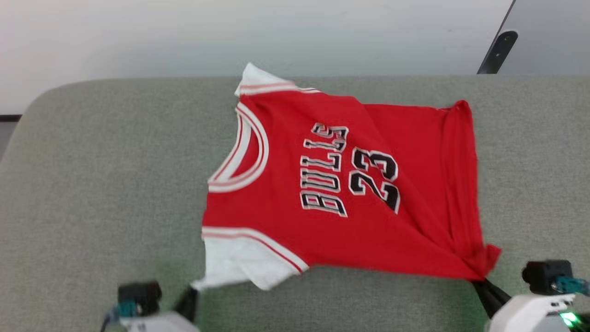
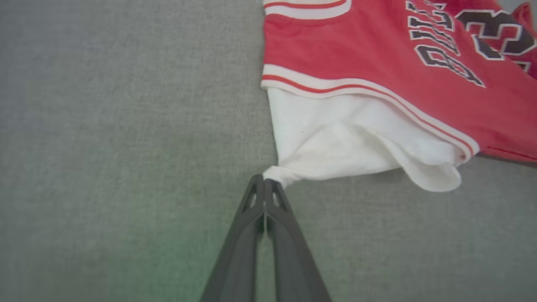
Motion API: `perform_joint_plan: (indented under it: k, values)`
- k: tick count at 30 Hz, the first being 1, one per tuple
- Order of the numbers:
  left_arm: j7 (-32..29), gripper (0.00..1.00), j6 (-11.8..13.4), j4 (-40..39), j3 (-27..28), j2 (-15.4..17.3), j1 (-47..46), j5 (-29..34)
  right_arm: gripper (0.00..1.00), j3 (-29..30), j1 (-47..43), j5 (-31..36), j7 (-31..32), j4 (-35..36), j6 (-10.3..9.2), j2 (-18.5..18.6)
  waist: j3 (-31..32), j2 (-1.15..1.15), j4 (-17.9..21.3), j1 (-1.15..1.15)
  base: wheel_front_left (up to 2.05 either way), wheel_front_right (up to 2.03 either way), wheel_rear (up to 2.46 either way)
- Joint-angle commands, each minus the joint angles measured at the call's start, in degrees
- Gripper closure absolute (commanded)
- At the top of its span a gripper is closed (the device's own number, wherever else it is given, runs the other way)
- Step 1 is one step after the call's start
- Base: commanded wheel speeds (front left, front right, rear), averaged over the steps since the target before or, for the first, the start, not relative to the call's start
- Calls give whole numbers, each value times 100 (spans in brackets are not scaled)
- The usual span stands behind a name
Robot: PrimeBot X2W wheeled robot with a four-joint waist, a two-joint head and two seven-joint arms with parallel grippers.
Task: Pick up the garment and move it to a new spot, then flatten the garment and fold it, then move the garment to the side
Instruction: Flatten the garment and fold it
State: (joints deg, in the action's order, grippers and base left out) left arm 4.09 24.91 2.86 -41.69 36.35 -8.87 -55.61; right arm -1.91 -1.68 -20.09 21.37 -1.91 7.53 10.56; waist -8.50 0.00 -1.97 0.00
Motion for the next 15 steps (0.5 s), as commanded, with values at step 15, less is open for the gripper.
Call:
perform_joint_plan:
  k: [15]
  values:
    - [-484,100,1418,-2331,-79,211,1430,-419,100,836,-836,155,1935,1181,-9,-62,-336,0,-23,0,0,0,0]
